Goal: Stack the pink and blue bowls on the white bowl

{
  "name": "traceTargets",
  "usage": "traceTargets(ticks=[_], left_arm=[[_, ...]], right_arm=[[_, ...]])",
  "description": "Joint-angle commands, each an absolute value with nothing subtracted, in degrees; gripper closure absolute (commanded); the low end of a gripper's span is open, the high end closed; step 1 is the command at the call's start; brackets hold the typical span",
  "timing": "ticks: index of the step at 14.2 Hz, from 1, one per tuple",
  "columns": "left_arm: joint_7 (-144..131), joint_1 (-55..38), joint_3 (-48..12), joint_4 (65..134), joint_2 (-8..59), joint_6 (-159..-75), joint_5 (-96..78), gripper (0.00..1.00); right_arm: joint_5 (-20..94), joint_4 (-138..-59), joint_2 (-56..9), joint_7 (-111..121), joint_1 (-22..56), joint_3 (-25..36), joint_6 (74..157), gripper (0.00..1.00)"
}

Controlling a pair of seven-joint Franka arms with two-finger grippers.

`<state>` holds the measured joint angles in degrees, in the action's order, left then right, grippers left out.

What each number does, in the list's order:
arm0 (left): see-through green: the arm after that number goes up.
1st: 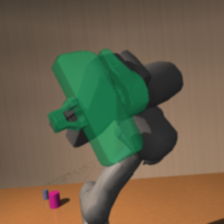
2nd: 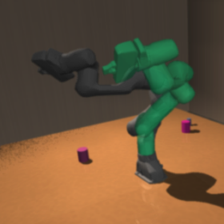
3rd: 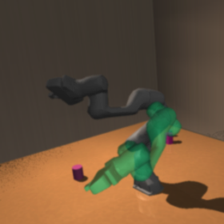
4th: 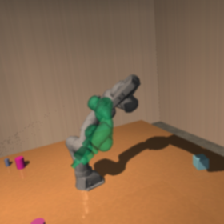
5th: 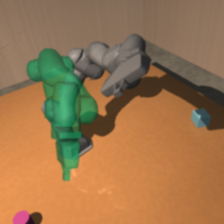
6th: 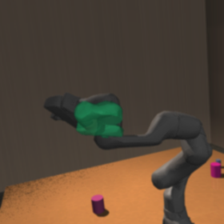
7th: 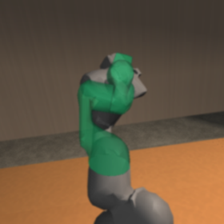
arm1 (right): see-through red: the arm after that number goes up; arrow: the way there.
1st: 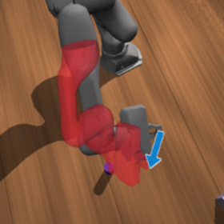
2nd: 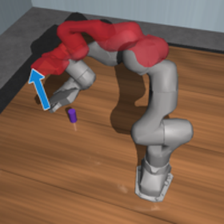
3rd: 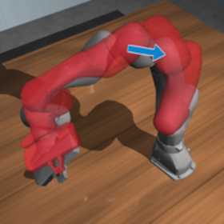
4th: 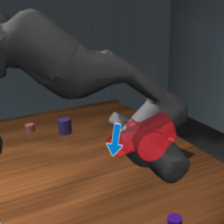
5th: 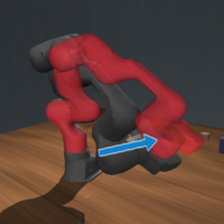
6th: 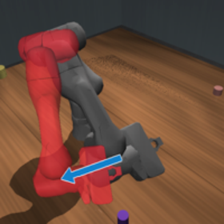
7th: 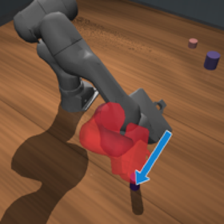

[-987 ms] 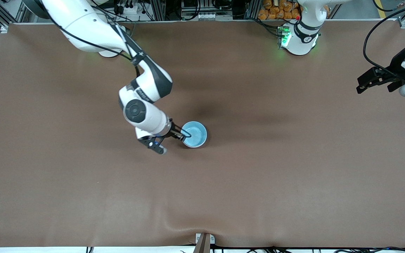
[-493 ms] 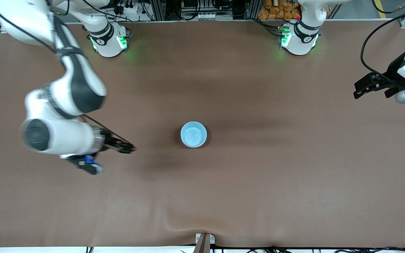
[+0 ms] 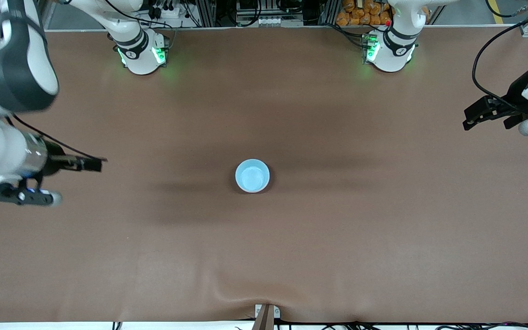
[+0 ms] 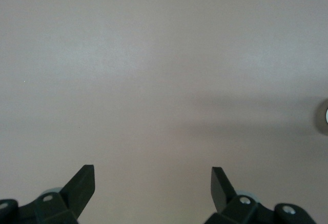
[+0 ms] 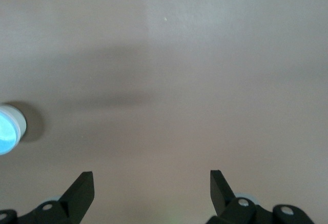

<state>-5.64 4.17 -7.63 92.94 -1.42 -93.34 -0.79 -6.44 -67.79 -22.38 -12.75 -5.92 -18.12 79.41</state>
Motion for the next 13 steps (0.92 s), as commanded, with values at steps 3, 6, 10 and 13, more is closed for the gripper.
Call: traceTargets(ticks=[3, 6, 10, 13], left_arm=[[-4.75, 4.74, -7.73, 88.87, -1.41, -88.6, -1.76, 0.0], [-4.66, 5.01, -7.56, 87.37, -1.41, -86.57, -1.67, 0.0], [-4.66, 4.75, -7.56, 86.92, -1.32, -86.48, -1.67, 0.0], [-4.66, 4.57, -7.73, 86.92, -1.23, -86.4, -1.58, 0.0]], right_arm=[[-0.1, -74.85, -9.61, -8.18, -5.01, -9.42, 77.78, 0.0], [-0.09, -87.58, 0.67, -7.21, -4.05, -7.13, 82.69, 0.0], [0.09, -88.86, 1.76, -1.58, 0.43, -0.27, 82.53, 0.0], [-1.22, -83.43, -0.61, 0.09, 4.38, 0.35, 82.27, 0.0]])
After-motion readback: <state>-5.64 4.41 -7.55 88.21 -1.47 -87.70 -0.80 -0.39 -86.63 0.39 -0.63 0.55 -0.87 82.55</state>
